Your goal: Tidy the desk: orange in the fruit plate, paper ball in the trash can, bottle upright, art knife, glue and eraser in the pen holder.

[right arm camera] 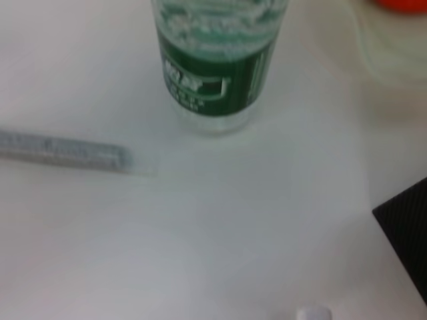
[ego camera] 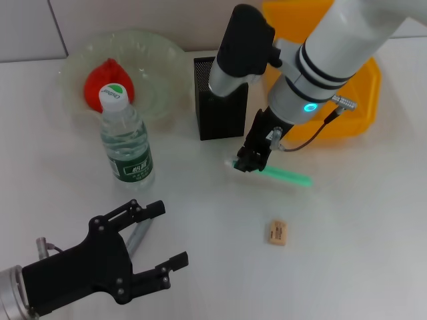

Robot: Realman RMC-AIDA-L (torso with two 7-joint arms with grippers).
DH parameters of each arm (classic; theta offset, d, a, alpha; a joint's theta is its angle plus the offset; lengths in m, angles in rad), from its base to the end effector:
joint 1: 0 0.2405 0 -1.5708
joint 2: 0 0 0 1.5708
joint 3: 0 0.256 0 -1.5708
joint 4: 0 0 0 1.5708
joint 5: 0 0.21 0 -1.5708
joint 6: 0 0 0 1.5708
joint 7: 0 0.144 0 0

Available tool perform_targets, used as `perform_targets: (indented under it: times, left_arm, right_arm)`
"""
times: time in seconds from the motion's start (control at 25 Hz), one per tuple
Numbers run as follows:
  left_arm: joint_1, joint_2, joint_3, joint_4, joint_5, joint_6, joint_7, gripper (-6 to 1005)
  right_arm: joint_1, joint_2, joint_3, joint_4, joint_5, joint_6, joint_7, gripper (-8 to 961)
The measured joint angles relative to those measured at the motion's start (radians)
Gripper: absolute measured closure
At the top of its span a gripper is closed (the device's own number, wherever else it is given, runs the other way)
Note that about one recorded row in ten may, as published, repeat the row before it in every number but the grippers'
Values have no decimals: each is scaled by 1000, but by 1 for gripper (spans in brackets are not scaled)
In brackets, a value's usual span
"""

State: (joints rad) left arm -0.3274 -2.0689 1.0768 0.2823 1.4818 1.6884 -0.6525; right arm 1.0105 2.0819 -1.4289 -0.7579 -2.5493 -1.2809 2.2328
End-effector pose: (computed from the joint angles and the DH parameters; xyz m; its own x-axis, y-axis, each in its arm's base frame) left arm -0.2813 0.2282 -0.0514 0.7120 0.0130 0.7021 0.2326 -0.9478 -0.2183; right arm 0.1389 0.4086 -0.0679 0.8642 -0.3177 0.3901 -0.2183 -0.9354 -0.2781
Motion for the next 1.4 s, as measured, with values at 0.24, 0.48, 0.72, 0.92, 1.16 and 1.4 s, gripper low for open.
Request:
perform_targets:
  times: [0.24, 0.48, 0.72, 0.92, 1.16, 1.4]
  left_arm:
    - [5, 1, 0, 0, 0, 6, -1, 185]
    - [7, 1, 1, 0, 0, 10, -2, 185]
    - [9, 1, 3, -3, 0, 14, -3, 185]
    - [10, 2, 4, -3, 1, 16, -3, 185]
    - [10, 1, 7, -2, 1, 18, -3, 185]
    - [8, 1, 8, -3, 2, 19, -3, 185]
  right_arm:
    - [-37, 0, 103, -167, 0, -117, 5, 783]
    - [-56, -1, 202, -277, 49, -186, 5, 782]
    - [-106, -1, 280, -463, 112, -221, 16, 782]
    - [-156, 0, 319, -555, 169, -151, 19, 781]
    - [-248, 1, 312, -552, 344, 68, -36, 783]
    - [-313, 3, 310, -480, 576, 187, -223, 781]
